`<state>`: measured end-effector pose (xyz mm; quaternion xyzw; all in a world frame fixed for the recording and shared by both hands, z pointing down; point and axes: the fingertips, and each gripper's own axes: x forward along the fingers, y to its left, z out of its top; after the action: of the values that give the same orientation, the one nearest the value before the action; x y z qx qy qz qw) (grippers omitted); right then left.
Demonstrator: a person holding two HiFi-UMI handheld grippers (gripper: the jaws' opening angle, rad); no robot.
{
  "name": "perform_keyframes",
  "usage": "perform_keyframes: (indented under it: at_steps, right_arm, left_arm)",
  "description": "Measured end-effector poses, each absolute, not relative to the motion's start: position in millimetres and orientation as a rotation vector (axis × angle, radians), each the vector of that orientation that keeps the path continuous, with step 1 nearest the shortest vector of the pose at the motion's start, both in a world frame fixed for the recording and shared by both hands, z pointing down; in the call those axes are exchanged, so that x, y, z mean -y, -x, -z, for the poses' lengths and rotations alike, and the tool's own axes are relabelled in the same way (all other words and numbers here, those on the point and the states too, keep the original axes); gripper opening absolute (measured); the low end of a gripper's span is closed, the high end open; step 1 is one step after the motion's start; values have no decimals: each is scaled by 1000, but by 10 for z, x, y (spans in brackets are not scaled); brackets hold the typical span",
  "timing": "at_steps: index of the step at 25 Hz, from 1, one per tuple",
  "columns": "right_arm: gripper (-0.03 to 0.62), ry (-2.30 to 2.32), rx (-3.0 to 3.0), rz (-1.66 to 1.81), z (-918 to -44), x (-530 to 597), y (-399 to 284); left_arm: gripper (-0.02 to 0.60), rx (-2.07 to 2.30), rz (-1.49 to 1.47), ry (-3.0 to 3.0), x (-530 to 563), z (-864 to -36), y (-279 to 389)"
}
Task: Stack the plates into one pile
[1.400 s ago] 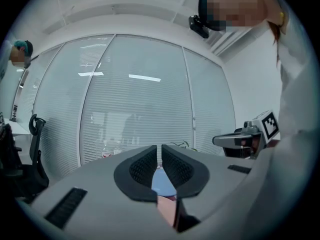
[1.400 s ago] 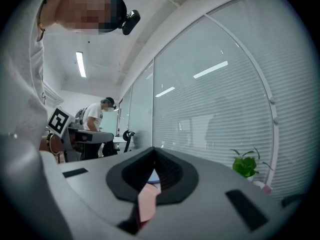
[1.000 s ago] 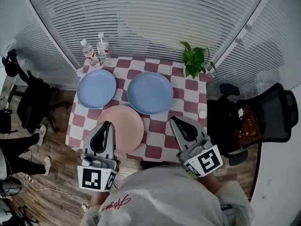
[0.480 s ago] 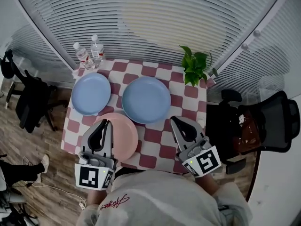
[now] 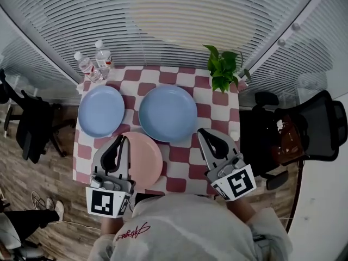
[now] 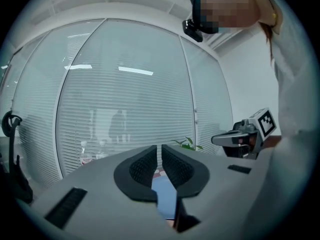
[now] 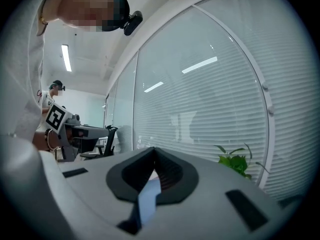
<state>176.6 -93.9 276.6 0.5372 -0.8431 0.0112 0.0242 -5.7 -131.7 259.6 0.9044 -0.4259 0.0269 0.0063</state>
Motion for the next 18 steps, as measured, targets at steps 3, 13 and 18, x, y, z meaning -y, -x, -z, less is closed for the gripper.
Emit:
perform_keyframes:
  at_steps: [3,13,18]
  right_arm:
    - [11,-1710,2578,-44,-2786,925,-1719]
    - [11,-1853,2467,-78,-2933,905,-1675]
    - [12,-1908,2412,-107,-3043,928,-1704]
  left_arm:
    - [40,1281,-88,-2848,1403,-2620,80]
    - [40,1117,-148,-2850,1587,-2848,9]
    - [40,1038,-180,-2851,1633,-2978,-68]
